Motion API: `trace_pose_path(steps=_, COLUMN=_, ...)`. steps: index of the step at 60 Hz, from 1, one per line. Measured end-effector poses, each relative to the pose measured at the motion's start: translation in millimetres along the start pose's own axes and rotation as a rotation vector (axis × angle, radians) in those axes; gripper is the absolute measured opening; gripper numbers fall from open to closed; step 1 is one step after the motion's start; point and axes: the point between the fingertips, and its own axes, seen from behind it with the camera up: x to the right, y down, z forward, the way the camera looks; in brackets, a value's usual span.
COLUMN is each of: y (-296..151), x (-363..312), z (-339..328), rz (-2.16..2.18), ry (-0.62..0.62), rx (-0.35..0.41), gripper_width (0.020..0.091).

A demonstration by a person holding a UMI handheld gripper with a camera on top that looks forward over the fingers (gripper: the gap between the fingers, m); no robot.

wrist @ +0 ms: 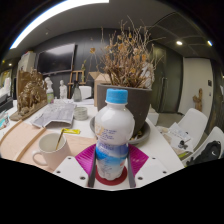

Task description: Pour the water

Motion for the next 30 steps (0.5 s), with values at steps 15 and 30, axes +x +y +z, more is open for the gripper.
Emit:
trace_pose_path(steps=15, y=1, x=-4, z=-25, rz=0.046, ry=0.01, rx=-0.078, gripper_width=0.0856)
trace_pose_path(steps=30, y=-35, x=-33, z=-136, rz=0.024, ry=0.1, rx=-0.121, gripper_width=0.0853)
